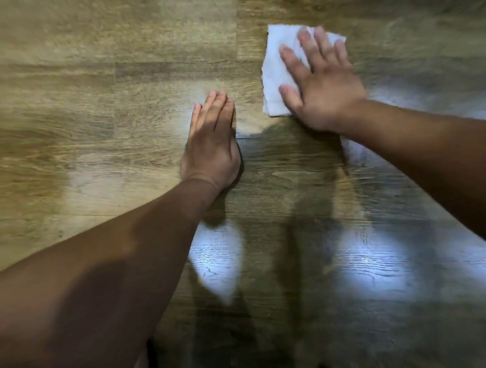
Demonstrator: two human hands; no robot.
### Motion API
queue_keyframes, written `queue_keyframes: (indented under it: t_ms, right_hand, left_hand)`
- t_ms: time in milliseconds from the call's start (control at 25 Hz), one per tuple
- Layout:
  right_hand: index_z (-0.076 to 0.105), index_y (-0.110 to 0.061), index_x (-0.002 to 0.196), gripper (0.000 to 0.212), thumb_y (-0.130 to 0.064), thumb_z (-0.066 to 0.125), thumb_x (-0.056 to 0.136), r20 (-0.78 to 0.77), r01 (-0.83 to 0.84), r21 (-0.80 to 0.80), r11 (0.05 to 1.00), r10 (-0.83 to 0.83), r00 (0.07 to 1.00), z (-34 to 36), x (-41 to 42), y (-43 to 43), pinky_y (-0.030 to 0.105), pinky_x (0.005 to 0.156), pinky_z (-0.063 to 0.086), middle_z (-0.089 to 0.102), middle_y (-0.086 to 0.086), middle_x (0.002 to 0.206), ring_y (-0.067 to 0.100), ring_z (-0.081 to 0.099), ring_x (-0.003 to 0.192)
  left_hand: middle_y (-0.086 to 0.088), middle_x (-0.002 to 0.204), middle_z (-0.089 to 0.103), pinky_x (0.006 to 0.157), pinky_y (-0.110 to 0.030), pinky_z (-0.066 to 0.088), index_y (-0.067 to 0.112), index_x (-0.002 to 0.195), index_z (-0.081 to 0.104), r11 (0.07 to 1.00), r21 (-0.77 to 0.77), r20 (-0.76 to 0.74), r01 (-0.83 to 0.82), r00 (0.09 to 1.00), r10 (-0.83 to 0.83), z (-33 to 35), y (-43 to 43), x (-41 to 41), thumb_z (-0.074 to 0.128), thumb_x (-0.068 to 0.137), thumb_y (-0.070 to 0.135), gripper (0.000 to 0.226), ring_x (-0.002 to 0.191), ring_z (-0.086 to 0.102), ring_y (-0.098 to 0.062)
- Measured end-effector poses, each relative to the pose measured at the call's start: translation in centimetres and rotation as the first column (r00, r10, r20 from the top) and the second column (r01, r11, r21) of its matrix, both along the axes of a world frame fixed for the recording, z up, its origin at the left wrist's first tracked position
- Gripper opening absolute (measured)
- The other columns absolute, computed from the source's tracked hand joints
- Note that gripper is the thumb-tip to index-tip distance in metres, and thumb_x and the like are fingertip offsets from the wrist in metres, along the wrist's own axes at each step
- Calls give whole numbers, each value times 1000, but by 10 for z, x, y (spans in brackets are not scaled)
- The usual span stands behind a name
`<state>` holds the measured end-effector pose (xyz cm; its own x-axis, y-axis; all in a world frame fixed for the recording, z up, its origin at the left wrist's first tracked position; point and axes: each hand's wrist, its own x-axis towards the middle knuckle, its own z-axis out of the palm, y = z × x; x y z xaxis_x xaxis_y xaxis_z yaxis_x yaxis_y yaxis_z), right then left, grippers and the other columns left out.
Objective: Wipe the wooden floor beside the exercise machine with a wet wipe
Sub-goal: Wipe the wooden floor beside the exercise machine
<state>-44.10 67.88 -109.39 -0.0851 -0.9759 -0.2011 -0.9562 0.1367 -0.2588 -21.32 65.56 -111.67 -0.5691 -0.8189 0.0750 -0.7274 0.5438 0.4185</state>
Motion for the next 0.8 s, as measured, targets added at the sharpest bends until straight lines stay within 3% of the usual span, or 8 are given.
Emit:
queue_keyframes:
  t_ms: [120,240,320,400,480,560,720,800]
  right_hand:
    - [14,-12,156,65,-46,20,101,-109,71,7,997,-70,992,-5,29,33,54,122,0,4,23,163,38,-1,152]
    - [27,-8,153,61,-40,31,101,-32,-314,-34,949,312,949,-10,84,171,63,119,11,17,28,159,45,11,149]
    - [26,-14,155,61,-42,36,102,10,-644,19,764,644,765,-2,82,216,57,121,8,17,21,161,40,12,150]
    - [23,-21,156,63,-46,38,100,48,-755,52,653,754,656,-6,56,186,50,122,11,16,14,163,34,14,151]
    - [23,-25,155,67,-51,36,95,3,-542,62,838,543,840,-12,37,118,48,121,21,20,12,163,33,20,150]
    - [17,-19,157,69,-50,23,95,-64,-226,47,973,229,971,-15,15,33,49,124,10,9,15,165,31,8,152]
    - [11,-10,157,68,-32,35,97,-101,43,62,997,-37,994,-5,27,-22,49,122,-3,-1,21,164,34,-5,152]
    - [19,-8,155,72,-32,44,92,-146,-79,-12,997,77,986,-14,62,38,52,122,4,12,23,162,37,7,151]
  left_hand:
    - [-19,151,41,123,-41,9,-3,141,45,1000,5,5,5,1000,-5,-2,-2,1,38,92,10,51,145,30,-32]
    - [-21,147,45,121,-48,16,-4,138,47,999,-41,-1,33,999,-33,-5,-2,2,40,90,10,51,142,34,-35]
    - [-20,147,45,121,-48,16,-3,138,47,999,-40,14,33,999,-33,-5,-2,3,38,89,14,53,141,34,-34]
    - [-19,147,45,121,-46,15,-2,139,47,999,-32,26,41,999,-40,-5,-1,3,37,89,15,54,141,34,-33]
    - [-19,148,44,122,-45,15,-2,139,46,999,-33,35,42,999,-41,-3,-3,3,36,88,16,56,142,33,-33]
    - [-20,148,44,121,-46,15,-4,139,46,999,-33,33,41,999,-40,-2,-3,5,36,88,16,55,142,33,-34]
    - [-21,147,45,121,-46,15,-5,139,46,997,-51,20,52,999,-51,-3,-1,2,36,89,15,55,142,34,-34]
    - [-20,146,45,121,-44,14,-4,139,47,999,-39,27,34,999,-33,-4,-2,3,37,89,17,55,141,34,-34]
